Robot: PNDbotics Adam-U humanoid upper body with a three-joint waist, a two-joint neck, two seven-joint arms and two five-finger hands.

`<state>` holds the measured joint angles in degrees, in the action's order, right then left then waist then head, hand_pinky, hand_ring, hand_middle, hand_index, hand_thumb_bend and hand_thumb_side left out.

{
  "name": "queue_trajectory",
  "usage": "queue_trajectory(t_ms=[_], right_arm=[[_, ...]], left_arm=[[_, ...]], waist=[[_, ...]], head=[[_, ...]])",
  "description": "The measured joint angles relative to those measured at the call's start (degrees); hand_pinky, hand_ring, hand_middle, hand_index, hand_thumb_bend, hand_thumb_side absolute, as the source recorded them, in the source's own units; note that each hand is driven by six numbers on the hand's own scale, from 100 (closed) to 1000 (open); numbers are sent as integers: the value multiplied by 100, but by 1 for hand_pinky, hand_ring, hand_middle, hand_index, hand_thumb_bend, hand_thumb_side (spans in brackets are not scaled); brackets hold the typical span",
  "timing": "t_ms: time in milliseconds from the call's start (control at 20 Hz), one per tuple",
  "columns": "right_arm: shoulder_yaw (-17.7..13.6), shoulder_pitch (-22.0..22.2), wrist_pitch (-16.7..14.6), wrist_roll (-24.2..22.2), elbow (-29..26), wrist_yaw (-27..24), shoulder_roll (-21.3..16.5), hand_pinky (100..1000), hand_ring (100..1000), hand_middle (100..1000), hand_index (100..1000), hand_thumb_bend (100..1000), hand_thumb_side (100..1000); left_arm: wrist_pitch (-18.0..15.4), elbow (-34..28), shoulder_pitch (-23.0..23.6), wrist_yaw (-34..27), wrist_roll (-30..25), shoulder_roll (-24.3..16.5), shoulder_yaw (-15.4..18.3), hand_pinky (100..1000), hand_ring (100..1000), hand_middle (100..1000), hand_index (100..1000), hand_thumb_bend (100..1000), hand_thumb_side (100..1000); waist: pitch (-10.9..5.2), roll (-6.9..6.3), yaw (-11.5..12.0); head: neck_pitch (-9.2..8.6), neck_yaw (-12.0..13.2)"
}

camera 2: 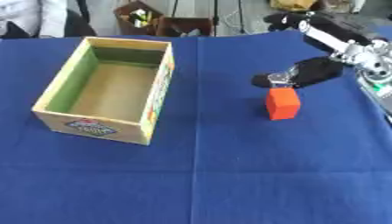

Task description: Pick up objects on the table and place them in the box.

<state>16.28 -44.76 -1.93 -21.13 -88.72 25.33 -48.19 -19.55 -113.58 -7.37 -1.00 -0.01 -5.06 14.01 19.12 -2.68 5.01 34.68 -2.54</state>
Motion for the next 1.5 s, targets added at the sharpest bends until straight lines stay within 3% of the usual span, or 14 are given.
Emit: queue_trajectory(t_ms=[100,450,500,550,900,1500], right_arm=[[34,-82,-87,-168,214,164,-1,921,920,859,1000,726,548],[-62,-255,-451,-793,600,794,13,921,923,865,1000,706,527],[-95,-266,-495,-880,603,880,23,923,939,900,1000,548,418],[-111,-266,-540,-972,629,971,28,922,939,900,1000,519,413],[-111,-526,-967,-1578,1167,1570,128,922,940,901,1000,513,410],[-149,-858,-1599,-2606,1407,2144,166,896,947,916,1000,479,400]], left_arm=[[8,0,11,0,-10,0,0,425,597,548,825,345,799],[14,0,25,0,-17,0,-1,425,597,548,825,345,799],[14,0,25,0,-17,0,-1,425,598,548,823,346,797],[14,0,25,0,-17,0,-1,425,598,548,824,347,798],[33,0,30,0,-40,0,-1,425,598,548,824,346,798],[60,0,33,0,-67,1,-1,423,601,547,824,346,792]], waist=[[0,-1,-1],[0,-3,-23],[0,-3,-28],[0,-2,-28],[5,-4,-38],[19,1,-63]], head=[[0,-2],[0,-1],[0,-1],[0,-1],[0,0],[0,0]])
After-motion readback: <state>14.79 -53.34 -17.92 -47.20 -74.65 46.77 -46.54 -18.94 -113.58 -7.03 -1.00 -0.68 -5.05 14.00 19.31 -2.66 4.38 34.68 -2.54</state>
